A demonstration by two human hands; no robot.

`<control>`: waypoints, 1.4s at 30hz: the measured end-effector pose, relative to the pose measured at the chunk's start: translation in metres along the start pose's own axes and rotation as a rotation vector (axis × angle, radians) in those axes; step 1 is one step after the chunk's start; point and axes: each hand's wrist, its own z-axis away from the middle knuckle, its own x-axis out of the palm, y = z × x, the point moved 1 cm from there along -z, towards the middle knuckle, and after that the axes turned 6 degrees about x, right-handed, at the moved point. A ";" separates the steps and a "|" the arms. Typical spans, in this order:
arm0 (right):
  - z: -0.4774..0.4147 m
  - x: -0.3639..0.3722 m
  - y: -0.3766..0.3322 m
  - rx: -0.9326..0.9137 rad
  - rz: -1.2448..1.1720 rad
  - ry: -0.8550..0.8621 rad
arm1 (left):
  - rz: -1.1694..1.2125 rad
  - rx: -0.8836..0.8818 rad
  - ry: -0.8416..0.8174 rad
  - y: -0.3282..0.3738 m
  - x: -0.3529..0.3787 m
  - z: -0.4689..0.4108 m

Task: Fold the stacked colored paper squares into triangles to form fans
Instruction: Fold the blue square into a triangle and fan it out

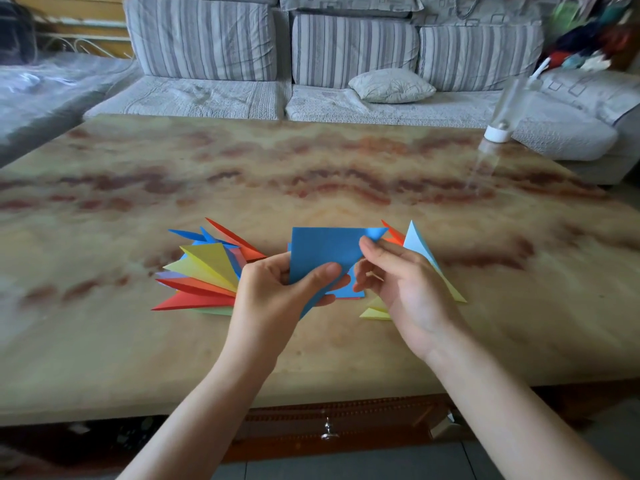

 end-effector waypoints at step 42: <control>0.003 -0.006 0.001 -0.358 0.628 -0.174 | 0.284 -0.175 0.091 -0.003 -0.016 -0.005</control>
